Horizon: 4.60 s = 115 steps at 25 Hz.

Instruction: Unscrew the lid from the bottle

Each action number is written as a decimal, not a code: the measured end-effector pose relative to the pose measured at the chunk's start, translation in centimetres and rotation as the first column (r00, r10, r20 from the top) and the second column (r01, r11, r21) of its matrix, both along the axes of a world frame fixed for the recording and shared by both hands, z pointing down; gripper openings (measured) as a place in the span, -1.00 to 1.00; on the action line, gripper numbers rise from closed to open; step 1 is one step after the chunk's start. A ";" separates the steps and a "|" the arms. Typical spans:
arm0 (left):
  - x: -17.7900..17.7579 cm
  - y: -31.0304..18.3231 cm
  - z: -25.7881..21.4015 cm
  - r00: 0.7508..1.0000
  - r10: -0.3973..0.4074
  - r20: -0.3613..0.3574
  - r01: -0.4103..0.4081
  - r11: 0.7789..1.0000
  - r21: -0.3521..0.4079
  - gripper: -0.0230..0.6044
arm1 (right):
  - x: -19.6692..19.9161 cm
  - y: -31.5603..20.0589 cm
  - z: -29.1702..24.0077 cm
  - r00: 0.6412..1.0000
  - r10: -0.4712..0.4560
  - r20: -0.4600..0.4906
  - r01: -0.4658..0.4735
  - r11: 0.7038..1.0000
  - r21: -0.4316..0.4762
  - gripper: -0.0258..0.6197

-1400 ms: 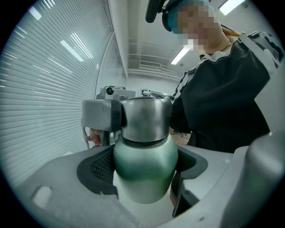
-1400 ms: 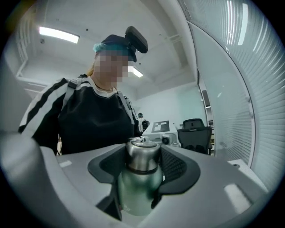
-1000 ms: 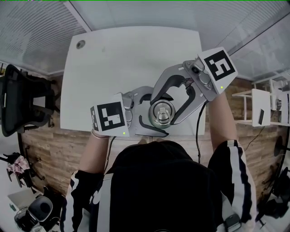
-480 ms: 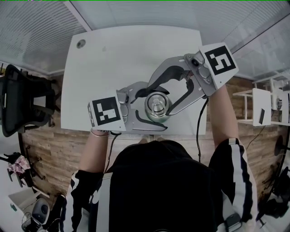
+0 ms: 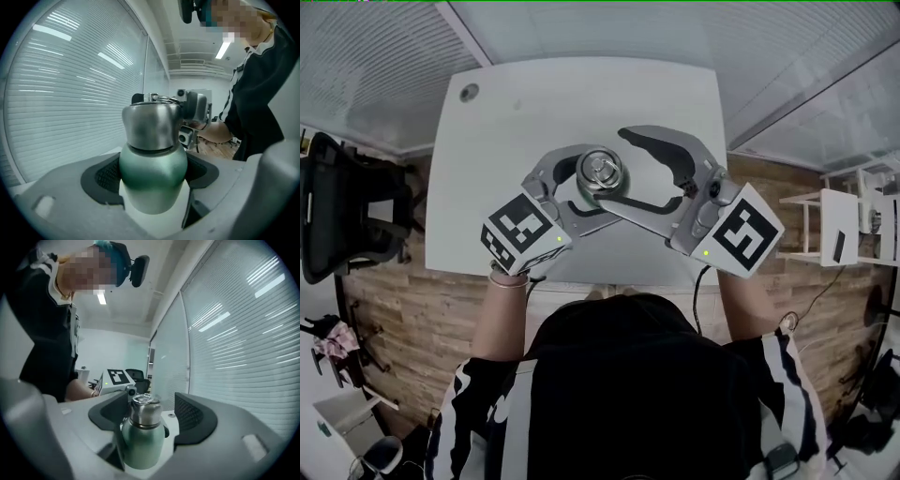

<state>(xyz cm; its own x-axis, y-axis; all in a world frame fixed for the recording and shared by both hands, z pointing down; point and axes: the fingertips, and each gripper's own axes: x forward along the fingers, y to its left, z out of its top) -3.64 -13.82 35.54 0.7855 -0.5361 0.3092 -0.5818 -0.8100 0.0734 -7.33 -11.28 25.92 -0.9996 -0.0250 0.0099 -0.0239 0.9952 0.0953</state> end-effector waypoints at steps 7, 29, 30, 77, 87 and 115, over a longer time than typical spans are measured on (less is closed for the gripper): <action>-0.6 -1.8 0.2 0.993 -0.108 0.036 0.108 0.994 0.014 0.30 | -1.1 -1.8 0.6 0.970 0.241 0.010 -0.241 0.970 -0.035 0.04; -0.3 -1.3 -0.6 0.999 -0.049 0.002 0.049 0.998 0.036 0.30 | -1.9 -0.9 0.9 0.981 0.192 -0.015 -0.193 0.980 -0.041 -0.13; -0.2 -1.1 -0.6 0.999 -0.037 0.002 0.037 0.999 0.037 0.30 | -1.7 -0.8 0.8 0.984 0.175 -0.011 -0.176 0.983 -0.054 -0.13; 5.4 8.7 -3.7 0.805 0.584 -0.104 -0.583 0.812 0.039 0.30 | 3.7 7.9 -1.2 0.405 -0.913 -0.052 0.893 0.407 -0.192 -0.13; 5.6 8.7 -3.9 0.803 0.586 -0.111 -0.584 0.810 0.054 0.30 | 3.9 8.1 -2.5 0.335 -0.942 -0.021 0.928 0.334 -0.167 -0.13; -0.6 2.1 0.1 0.997 0.076 0.003 -0.076 0.995 0.070 0.30 | 3.9 -2.3 -1.0 0.987 -0.104 0.125 0.111 0.992 -0.054 -0.13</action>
<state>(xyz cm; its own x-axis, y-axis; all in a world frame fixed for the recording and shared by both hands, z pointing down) -4.29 -11.69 35.63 0.8249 -0.4950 0.2730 -0.5181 -0.8552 0.0149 -3.38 -13.60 24.88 -0.9903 0.0797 -0.1140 0.0758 0.9964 0.0379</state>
